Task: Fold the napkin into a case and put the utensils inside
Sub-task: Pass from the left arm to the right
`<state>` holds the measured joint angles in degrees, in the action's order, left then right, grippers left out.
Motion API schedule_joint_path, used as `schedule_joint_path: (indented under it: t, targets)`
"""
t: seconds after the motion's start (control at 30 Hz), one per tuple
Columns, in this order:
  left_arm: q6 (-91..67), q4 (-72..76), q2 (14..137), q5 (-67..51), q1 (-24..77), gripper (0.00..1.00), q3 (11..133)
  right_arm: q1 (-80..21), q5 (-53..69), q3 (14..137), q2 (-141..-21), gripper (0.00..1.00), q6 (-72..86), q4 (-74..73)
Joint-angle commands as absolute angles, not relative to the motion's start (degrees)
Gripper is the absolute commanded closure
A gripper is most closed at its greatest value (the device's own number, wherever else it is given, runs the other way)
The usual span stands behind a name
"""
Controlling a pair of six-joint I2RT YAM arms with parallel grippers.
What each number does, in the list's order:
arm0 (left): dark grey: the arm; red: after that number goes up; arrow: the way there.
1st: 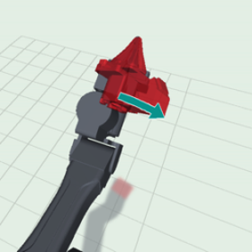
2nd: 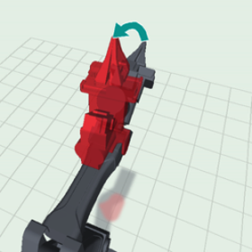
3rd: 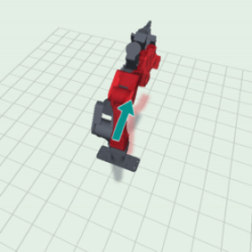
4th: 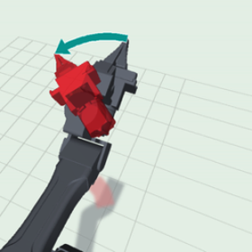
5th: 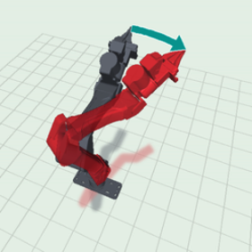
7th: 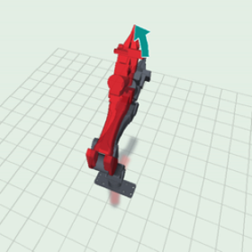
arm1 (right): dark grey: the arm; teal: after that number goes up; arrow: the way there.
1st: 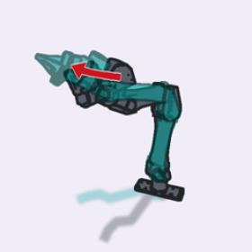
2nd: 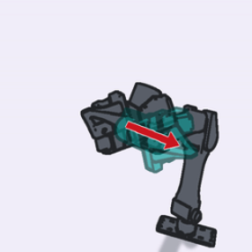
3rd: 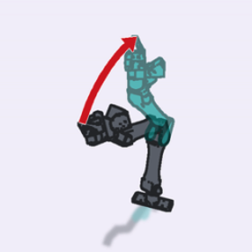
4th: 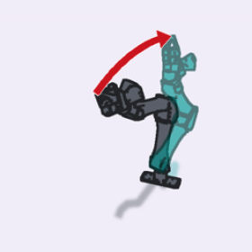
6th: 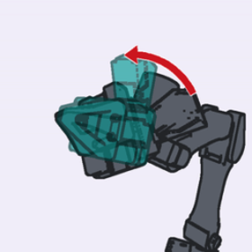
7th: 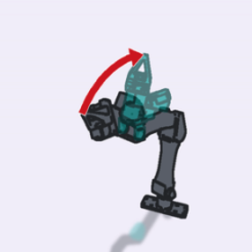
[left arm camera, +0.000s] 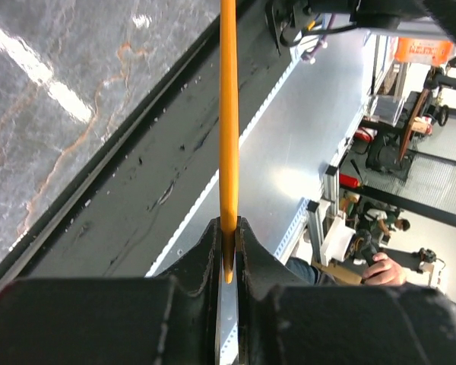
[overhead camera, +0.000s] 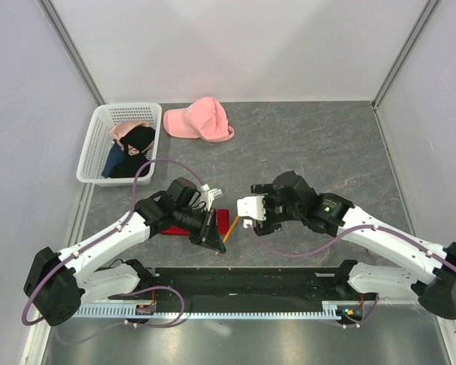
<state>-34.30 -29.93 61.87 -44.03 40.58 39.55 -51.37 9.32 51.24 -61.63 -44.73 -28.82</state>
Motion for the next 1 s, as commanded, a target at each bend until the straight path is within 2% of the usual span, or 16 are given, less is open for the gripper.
schedule_joint_path:
  t: [0.0, 0.13, 0.23, 0.27, 0.33, 0.63, 0.97]
  targets:
    - [-31.20, -31.64, 60.64, -48.07, 40.34, 0.98, 39.20, -53.61, 16.96, 56.16, -67.57, 0.16, -61.15, -33.13]
    - [-30.67, -32.43, 60.82, -49.74, 40.34, 0.98, 39.55, -55.02, 15.38, 57.57, -70.31, 0.23, -65.38, -32.52]
    - [-30.59, -32.70, 61.08, -51.15, 40.34, 0.98, 39.38, -55.72, 14.24, 57.57, -71.19, 0.32, -67.32, -31.64]
    - [-30.50, -32.78, 61.08, -51.24, 40.34, 0.98, 39.29, -55.90, 13.98, 57.48, -71.28, 0.38, -67.41, -30.86]
    - [-30.24, -32.87, 61.35, -51.68, 40.34, 0.98, 38.94, -56.51, 13.45, 57.22, -71.54, 0.43, -67.94, -30.32]
    - [-30.06, -32.43, 63.02, -52.91, 40.25, 0.98, 39.20, -58.18, 10.81, 56.51, -72.33, 0.56, -68.03, -27.69]
    - [-32.52, -30.59, 61.70, -54.32, 39.55, 0.98, 38.58, -58.18, 11.78, 55.28, -72.86, 0.66, -67.94, -26.98]
